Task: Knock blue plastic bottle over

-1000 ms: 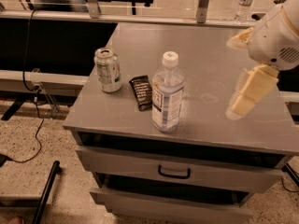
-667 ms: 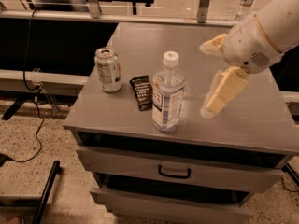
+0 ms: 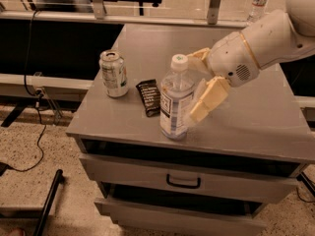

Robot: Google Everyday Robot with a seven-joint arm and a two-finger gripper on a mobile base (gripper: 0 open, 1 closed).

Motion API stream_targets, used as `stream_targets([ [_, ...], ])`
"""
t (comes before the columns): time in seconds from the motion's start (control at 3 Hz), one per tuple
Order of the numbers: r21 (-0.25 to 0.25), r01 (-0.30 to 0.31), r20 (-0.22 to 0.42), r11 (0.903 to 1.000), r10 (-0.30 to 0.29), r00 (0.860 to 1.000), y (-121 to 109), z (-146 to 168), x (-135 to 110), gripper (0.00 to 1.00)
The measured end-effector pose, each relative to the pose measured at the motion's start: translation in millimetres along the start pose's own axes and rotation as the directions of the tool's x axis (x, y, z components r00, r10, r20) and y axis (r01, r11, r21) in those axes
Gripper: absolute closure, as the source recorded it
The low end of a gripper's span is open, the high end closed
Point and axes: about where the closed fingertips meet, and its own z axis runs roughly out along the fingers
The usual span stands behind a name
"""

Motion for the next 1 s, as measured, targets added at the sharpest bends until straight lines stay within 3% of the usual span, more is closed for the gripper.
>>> stream_targets([
  [0.33,-0.005,0.001,0.006,1.0000,-0.001,1.000,0.9,1.5,-2.7,0.15],
  [0.67,-0.006,0.005,0.005,1.0000,-0.005,1.000,1.9,2.4,-4.6,0.39],
  [1.0,-0.002,0.011,0.000,0.9999,-0.011,1.000,2.4,2.4,-7.7,0.69],
])
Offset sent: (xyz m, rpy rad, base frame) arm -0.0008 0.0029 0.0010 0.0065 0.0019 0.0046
